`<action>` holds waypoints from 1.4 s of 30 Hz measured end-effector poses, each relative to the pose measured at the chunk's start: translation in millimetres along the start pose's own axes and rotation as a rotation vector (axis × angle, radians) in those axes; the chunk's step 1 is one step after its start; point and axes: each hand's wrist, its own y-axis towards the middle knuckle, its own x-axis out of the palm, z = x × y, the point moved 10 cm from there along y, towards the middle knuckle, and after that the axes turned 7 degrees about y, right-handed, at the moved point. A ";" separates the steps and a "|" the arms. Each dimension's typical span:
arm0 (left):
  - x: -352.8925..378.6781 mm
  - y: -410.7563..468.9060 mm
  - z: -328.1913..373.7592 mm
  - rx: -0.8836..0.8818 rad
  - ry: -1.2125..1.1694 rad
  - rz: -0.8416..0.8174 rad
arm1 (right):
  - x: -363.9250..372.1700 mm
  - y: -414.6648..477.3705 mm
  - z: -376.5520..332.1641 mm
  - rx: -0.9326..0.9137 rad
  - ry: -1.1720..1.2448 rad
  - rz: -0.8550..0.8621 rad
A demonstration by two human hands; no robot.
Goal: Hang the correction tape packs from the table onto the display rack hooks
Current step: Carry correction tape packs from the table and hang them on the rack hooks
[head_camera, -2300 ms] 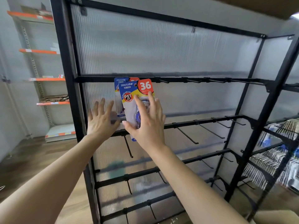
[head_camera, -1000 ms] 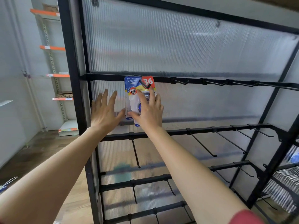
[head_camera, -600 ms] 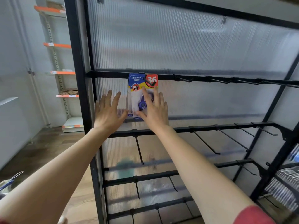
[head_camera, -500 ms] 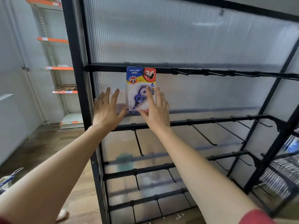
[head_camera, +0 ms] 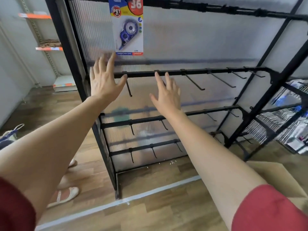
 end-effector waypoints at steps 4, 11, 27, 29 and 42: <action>5.3 -38.1 29.0 -0.034 0.007 -0.007 | -1.8 -38.6 27.4 0.000 0.031 -0.046; 22.9 -130.1 94.9 -0.109 0.018 -0.066 | -12.6 -126.9 97.3 0.002 0.008 -0.145; 31.0 -374.7 135.3 -0.245 0.064 -0.381 | -14.0 -356.3 135.8 0.054 0.027 -0.368; 25.2 -414.8 138.3 -0.262 0.065 -0.425 | -15.0 -392.8 133.6 0.071 0.021 -0.409; -66.5 -633.1 121.2 -0.549 0.189 -0.455 | -25.3 -559.3 82.6 -0.126 0.097 -0.614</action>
